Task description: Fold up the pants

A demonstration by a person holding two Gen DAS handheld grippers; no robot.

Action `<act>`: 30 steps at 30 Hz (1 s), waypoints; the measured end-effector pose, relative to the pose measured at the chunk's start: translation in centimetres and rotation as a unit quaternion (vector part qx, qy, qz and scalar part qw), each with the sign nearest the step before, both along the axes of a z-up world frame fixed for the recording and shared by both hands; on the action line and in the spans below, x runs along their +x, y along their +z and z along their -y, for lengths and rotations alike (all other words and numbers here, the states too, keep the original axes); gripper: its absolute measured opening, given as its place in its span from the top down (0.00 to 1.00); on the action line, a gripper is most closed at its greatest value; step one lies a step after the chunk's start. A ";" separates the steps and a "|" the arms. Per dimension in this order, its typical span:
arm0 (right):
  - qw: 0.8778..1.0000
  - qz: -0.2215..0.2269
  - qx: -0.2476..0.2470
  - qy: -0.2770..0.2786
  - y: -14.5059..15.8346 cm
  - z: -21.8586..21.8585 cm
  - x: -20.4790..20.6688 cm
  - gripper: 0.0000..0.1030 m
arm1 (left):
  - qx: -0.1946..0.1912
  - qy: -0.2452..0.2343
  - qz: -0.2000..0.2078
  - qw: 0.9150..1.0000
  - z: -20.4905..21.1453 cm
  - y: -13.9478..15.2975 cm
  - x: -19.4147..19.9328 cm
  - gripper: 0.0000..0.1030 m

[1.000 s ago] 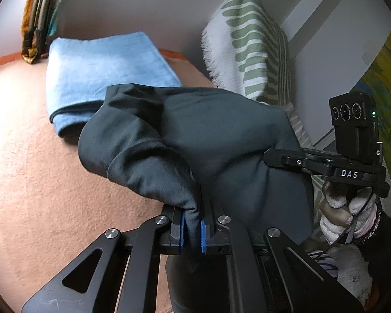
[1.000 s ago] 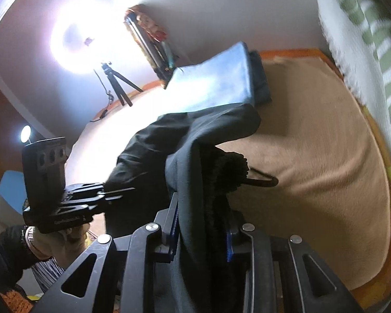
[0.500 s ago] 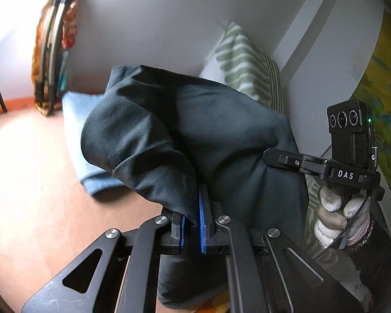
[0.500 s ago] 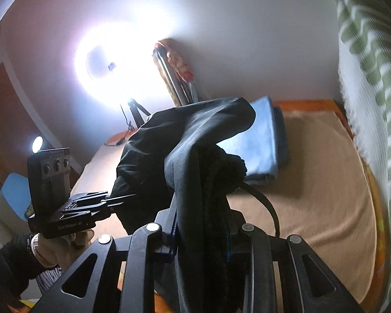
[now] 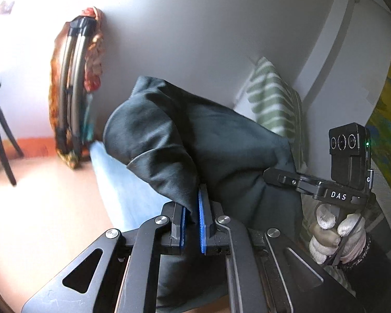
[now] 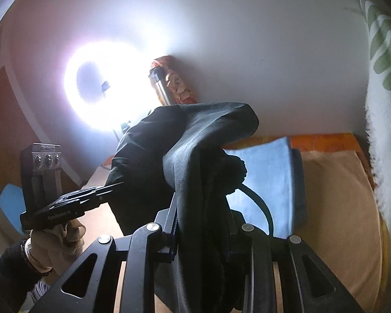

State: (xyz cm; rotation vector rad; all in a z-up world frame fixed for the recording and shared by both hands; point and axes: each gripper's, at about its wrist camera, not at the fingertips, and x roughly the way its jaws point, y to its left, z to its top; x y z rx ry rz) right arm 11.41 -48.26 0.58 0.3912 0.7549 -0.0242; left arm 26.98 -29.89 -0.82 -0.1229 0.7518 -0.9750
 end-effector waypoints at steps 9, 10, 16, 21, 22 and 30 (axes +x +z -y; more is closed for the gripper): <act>1.000 -0.019 -0.008 0.000 -3.7 4.5 7.3 0.76 | 0.001 0.008 0.013 1.000 2.4 -2.2 6.9 0.94; 1.000 -0.026 -0.005 0.003 -4.7 5.0 8.3 0.76 | 0.002 0.010 0.014 1.000 2.5 -2.7 7.5 0.94; 0.998 -0.058 -0.002 0.006 -9.3 7.1 11.0 0.77 | 0.031 0.025 0.001 0.999 2.9 -6.0 10.1 0.94; 0.997 -0.073 0.027 0.011 -11.0 9.9 10.4 0.76 | 0.046 0.017 -0.005 0.999 2.9 -7.8 10.0 0.94; 0.996 -0.082 0.025 0.008 -11.3 10.4 10.1 0.74 | 0.048 0.010 -0.010 0.999 3.0 -8.2 9.6 0.94; 0.989 -0.099 0.107 -0.010 -12.6 14.0 8.7 0.54 | 0.059 -0.067 -0.024 0.996 5.5 -9.8 5.6 0.94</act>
